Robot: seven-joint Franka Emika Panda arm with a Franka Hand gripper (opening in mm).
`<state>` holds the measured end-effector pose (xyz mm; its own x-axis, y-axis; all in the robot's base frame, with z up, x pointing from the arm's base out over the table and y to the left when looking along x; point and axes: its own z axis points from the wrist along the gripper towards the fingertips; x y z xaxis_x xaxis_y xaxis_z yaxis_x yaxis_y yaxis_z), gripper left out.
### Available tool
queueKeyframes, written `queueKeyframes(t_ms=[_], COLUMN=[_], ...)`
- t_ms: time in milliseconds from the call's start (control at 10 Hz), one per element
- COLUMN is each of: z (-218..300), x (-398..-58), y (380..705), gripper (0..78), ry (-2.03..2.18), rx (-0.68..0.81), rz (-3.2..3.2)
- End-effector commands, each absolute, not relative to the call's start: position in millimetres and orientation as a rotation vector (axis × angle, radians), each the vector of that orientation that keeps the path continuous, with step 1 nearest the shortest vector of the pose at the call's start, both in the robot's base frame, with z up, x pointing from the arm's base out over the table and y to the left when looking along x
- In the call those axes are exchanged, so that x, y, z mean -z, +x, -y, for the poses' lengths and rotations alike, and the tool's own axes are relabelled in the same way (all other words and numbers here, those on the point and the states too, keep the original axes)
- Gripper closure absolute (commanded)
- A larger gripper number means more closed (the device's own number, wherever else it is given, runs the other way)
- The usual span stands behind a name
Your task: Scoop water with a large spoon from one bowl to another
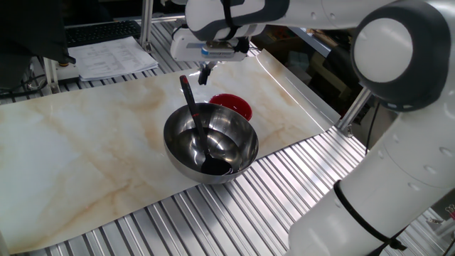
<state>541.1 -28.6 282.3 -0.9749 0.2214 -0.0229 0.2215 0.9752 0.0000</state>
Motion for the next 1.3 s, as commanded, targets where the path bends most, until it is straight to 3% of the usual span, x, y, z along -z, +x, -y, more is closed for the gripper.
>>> queueKeyframes(t_ms=[100, 1300], z=[29.9, 16.7], x=[-267.6, -253.4], y=[554.2, 556.3], gripper=[77.6, 77.6], ry=[0.337, 0.358], rx=[-0.008, -0.002], rz=[-3.097, -3.107])
